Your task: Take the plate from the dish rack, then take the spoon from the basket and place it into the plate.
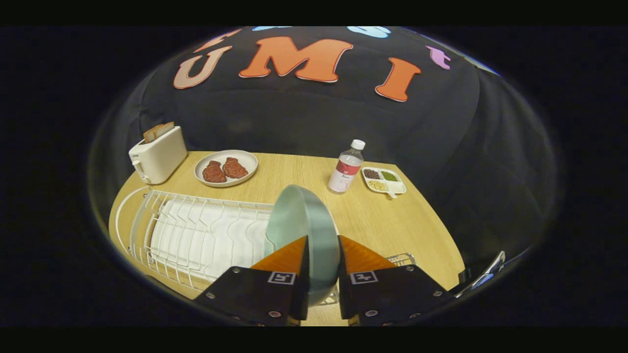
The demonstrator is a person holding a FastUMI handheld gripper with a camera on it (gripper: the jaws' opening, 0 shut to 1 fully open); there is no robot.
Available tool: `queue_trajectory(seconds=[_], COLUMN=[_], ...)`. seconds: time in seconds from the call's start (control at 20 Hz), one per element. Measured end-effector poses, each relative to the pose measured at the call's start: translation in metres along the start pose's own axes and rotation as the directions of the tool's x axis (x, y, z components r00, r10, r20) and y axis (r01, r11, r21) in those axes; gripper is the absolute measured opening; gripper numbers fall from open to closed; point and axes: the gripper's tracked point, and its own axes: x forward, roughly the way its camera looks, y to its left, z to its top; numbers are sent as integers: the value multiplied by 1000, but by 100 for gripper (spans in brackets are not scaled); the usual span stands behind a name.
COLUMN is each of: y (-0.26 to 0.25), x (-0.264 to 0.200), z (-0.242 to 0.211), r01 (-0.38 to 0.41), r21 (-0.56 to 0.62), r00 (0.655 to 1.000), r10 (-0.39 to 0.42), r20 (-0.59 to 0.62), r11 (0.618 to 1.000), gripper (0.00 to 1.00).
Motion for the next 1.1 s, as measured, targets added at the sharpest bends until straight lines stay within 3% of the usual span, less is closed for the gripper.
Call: queue_trajectory(seconds=[0.2, 0.55, 1.1], y=[1, -9, -35], x=[-7, -16, -71], z=[17, 25, 13], r01=[40, 83, 3], r21=[-44, -49, 103], r00=[998, 994, 996], r10=[-38, -80, -12], r20=[43, 68, 89], r11=[998, 995, 995], gripper=[22, 22, 22])
